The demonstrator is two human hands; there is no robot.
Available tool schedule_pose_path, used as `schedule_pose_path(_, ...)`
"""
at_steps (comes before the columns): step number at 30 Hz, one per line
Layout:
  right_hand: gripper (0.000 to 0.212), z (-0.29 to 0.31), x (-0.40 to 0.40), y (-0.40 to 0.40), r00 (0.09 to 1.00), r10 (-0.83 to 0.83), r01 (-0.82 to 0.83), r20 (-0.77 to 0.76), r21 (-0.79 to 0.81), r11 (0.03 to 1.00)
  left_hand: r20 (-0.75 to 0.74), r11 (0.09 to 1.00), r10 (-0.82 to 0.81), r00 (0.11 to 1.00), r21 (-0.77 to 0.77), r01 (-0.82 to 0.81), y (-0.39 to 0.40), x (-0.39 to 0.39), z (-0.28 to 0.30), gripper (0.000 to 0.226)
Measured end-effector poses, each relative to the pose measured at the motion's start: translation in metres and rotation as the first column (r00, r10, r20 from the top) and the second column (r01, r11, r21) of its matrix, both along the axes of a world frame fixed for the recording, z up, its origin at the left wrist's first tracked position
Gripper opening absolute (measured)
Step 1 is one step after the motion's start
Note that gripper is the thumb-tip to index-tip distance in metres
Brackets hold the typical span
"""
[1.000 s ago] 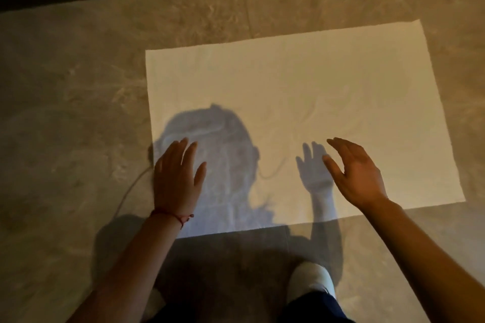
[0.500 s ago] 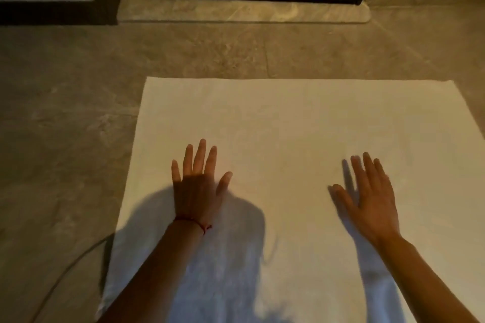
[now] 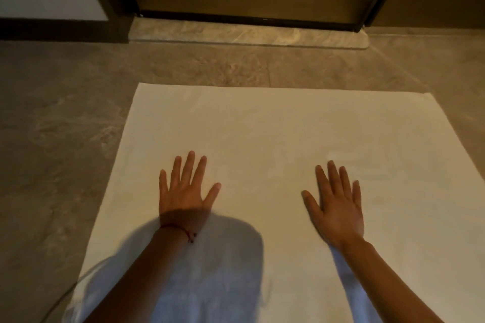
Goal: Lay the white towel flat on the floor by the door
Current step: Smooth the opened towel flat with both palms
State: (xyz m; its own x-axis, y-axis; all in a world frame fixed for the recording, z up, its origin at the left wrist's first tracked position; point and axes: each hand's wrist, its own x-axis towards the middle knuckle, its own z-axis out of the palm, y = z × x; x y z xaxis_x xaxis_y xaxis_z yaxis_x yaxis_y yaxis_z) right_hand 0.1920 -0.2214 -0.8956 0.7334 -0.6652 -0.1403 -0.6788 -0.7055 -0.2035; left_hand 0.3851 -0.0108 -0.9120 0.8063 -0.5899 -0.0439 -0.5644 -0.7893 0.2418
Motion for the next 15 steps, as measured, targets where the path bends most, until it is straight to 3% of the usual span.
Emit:
schedule_pose_path(8,0.080,-0.004,0.078,0.008,0.999,0.025,-0.025,0.020,0.016,1.000,0.019,0.997,0.002,1.000,0.080,-0.004,0.013,0.079,0.002,0.083)
schedule_pose_path(15,0.080,-0.006,0.097,0.010,1.000,0.013,-0.013,0.015,0.004,1.000,0.029,0.993,-0.017,0.999,0.113,0.014,0.009,0.103,0.003,0.083)
